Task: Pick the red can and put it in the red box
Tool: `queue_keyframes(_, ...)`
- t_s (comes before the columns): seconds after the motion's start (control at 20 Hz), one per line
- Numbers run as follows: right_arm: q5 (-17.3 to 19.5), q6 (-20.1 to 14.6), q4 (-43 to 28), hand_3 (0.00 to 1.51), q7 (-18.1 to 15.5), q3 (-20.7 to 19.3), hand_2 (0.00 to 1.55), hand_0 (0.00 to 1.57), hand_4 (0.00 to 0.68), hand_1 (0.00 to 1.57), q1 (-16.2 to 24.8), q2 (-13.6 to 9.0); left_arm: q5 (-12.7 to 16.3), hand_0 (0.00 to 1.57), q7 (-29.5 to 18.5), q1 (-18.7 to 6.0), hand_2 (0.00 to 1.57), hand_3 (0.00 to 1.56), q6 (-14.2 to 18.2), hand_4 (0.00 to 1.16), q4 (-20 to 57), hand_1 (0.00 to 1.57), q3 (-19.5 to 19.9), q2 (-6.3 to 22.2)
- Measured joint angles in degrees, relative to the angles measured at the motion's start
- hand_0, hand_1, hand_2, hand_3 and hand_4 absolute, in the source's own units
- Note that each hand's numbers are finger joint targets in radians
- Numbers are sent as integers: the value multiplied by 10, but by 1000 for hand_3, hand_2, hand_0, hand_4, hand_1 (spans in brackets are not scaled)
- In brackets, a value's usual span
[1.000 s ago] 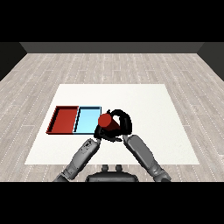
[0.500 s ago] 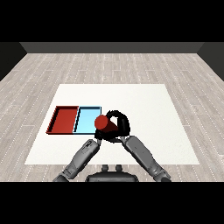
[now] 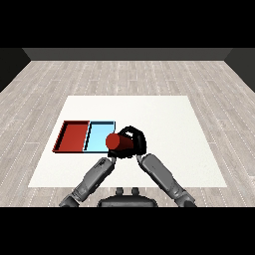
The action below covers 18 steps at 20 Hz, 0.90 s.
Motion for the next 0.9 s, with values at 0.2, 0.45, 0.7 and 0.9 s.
queue_keyframes(0.2,0,7,-2,1392,0,-6,1442,1483,642,1483,4,2,-8,1571,6,5,1554,1474,22,1137,-5,1571,2,-3)
queue_keyframes(0.45,-6,7,-13,1342,7,-2,1389,1444,406,1444,5,4,4,1571,-32,-7,1571,1497,41,1141,6,1571,4,-2)
queue_keyframes(0.7,9,11,-12,0,42,-8,0,0,0,0,5,5,10,1571,-62,-1,1571,1513,50,1147,1,1571,7,-2)
queue_keyframes(0.9,37,7,-17,0,78,-7,0,0,0,0,4,6,13,1571,-76,0,1571,1513,54,1147,1,1571,7,-2)
